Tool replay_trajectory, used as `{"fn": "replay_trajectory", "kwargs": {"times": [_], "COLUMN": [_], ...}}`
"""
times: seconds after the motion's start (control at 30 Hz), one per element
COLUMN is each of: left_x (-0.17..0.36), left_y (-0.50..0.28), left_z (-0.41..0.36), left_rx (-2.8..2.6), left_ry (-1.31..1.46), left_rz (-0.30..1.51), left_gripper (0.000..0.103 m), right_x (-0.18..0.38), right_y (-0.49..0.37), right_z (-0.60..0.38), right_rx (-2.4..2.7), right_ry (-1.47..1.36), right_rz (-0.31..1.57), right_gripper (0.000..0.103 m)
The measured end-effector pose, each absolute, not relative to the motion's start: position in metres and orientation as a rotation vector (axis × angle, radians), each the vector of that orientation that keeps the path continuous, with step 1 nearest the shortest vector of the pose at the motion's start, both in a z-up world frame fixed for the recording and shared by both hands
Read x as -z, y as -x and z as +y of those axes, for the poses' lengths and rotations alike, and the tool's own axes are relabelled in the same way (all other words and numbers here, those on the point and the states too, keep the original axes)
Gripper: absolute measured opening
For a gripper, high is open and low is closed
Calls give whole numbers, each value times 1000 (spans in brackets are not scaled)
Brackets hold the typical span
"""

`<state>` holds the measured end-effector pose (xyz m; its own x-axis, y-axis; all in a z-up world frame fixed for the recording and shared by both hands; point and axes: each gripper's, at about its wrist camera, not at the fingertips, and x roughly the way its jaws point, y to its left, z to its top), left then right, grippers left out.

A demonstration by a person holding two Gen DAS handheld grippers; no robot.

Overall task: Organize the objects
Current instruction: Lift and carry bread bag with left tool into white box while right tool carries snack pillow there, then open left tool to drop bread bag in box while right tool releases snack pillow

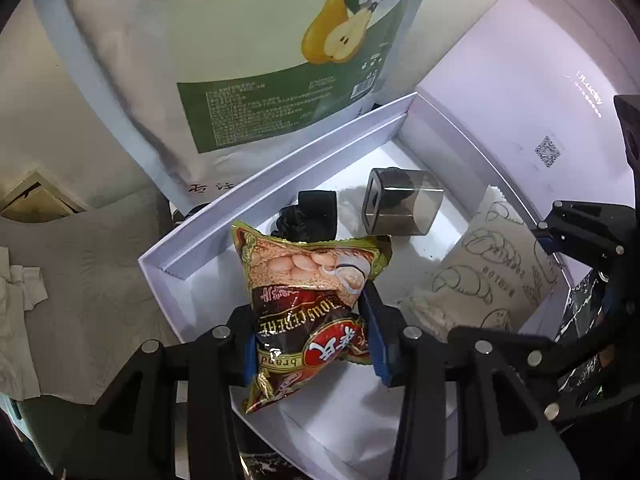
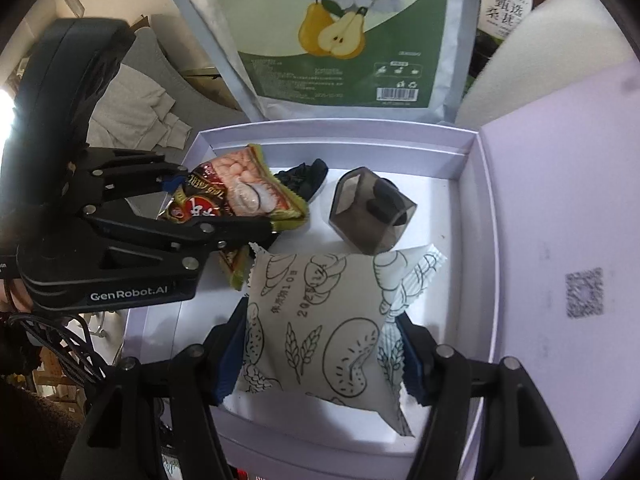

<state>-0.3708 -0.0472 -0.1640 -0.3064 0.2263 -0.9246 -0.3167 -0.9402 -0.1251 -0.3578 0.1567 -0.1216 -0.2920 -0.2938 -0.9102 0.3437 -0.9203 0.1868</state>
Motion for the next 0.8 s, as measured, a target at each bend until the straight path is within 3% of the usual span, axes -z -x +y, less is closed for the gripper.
{"fn": "replay_trajectory", "kwargs": {"times": [0.53, 0.8], "left_x": [180, 185], "left_y": [385, 387], "left_z": [-54, -55], "left_rx": [-2265, -2266], "left_ry": [1575, 1588], "left_rz": [65, 81], "left_gripper": [43, 47], "right_x": [151, 151], "right_y": [375, 375], "right_z": [158, 154], "right_rx": [2192, 2201], "right_ry": [-1619, -1610], "right_rz": [-21, 31], "right_gripper": [67, 69]}}
